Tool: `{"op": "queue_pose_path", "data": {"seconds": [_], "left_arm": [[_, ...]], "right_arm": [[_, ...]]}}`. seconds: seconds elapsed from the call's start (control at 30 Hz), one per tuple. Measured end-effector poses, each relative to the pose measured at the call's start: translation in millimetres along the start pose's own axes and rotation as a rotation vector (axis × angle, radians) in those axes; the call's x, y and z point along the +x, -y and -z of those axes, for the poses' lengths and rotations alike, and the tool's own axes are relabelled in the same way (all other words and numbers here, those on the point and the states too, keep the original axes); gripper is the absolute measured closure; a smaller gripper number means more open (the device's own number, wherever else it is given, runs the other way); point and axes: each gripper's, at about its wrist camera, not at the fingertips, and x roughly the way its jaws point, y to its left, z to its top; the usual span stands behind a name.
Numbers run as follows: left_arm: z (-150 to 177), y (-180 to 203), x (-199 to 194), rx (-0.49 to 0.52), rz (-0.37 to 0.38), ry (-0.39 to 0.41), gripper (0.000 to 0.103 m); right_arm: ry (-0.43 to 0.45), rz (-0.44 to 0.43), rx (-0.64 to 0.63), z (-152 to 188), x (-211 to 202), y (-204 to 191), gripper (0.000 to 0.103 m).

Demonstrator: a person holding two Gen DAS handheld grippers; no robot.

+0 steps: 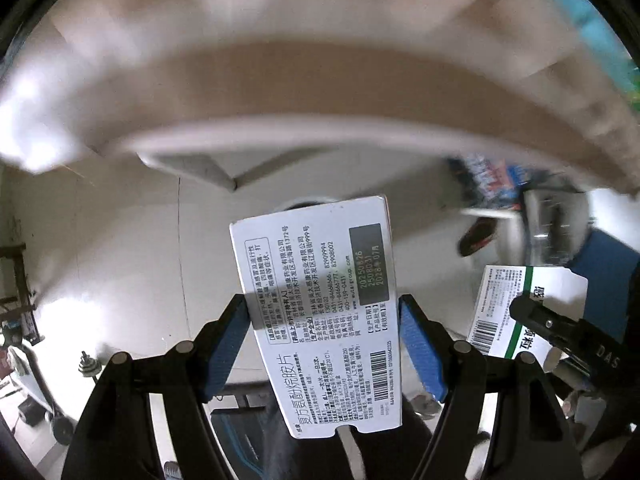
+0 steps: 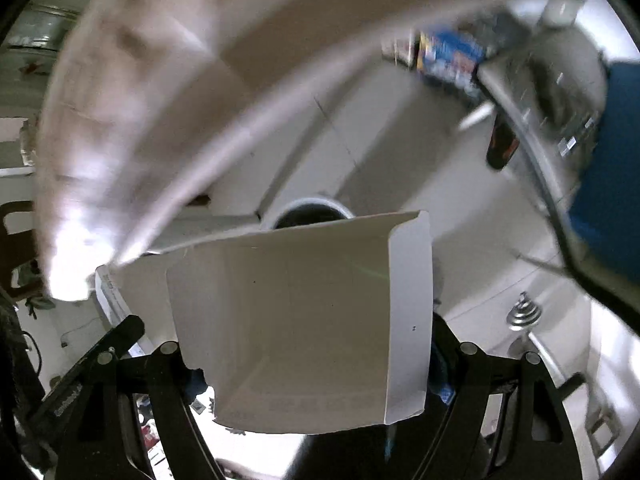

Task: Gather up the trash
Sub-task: 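Carry both boxes over the white trash bin and open both tools, then grasp the blue-green snack bag with the left tool while the right tool grasps the milk carton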

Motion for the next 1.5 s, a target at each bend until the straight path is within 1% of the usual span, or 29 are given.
{"op": "queue_pose_path", "data": {"seconds": [0.1,0.17,0.27,0.3,0.33,0.37,0.4,0.43,0.5,0.57,0.6,0.63,0.7,0.77,0.8,0.87,0.93,1.07,1.13,1.2,1.33,1.5], "left_arm": [[-5,-7,73,0.002,0.014,-0.043,0.03],[-10,-13,122,-0.013,0.042,-0.08,0.029],[-21,-20,174,-0.029,0.084,-0.122,0.029],[-22,-23,184,-0.036,0.097,-0.128,0.024],[-23,-30,193,-0.05,0.113,-0.136,0.012],[-24,-33,201,-0.071,0.128,-0.147,0.007],[-24,-37,209,-0.095,0.142,-0.158,0.004],[-22,-46,207,-0.109,0.139,-0.163,0.004],[-19,-52,208,-0.122,0.096,-0.15,0.004],[-13,-58,202,-0.128,0.062,-0.129,0.003],[-9,-61,195,-0.129,0.036,-0.103,0.003],[-4,-65,187,-0.122,0.005,-0.078,0.003],[2,-66,174,-0.092,-0.084,-0.04,0.004],[9,-67,160,-0.073,-0.13,-0.024,0.004],[12,-64,152,-0.067,-0.145,-0.021,0.004],[16,-61,144,-0.063,-0.146,-0.026,0.004],[21,-58,131,-0.061,-0.143,-0.037,0.004],[31,-55,106,-0.046,-0.148,-0.033,0.004],[30,-51,100,-0.041,-0.149,-0.028,0.004],[33,-48,86,-0.032,-0.151,-0.019,0.004],[36,-45,60,-0.027,-0.153,-0.004,0.004],[44,-42,15,-0.032,-0.144,0.016,0.004]], "right_arm": [[-0.036,0.0,0.006,-5,72,15,0.019],[-0.053,-0.014,0.011,-11,118,24,0.019],[-0.068,-0.035,0.02,-19,170,32,0.019],[-0.074,-0.045,0.024,-23,188,35,0.018],[-0.078,-0.047,0.027,-26,203,36,0.017],[-0.088,-0.047,0.034,-30,222,40,0.017],[-0.097,-0.051,0.036,-33,234,42,0.016],[-0.114,-0.061,0.031,-35,249,43,0.014],[-0.14,-0.075,0.011,-36,269,39,0.012],[-0.161,-0.079,-0.013,-35,282,35,0.004],[-0.174,-0.082,-0.032,-34,286,32,0.0],[-0.173,-0.078,-0.045,-32,288,31,0.0],[-0.168,-0.039,-0.093,-27,286,27,0.0],[-0.163,0.008,-0.133,-22,283,23,0.0],[-0.149,0.059,-0.165,-18,278,19,0.0],[-0.129,0.124,-0.21,-15,270,18,0.0],[-0.105,0.2,-0.265,-8,260,9,0.0],[-0.074,0.277,-0.318,0,239,5,0.0],[-0.059,0.292,-0.338,6,225,-1,0.0],[-0.047,0.3,-0.35,11,208,-6,0.0],[-0.023,0.296,-0.367,17,174,-17,0.0],[0.006,0.28,-0.392,29,126,-36,0.0]]}}
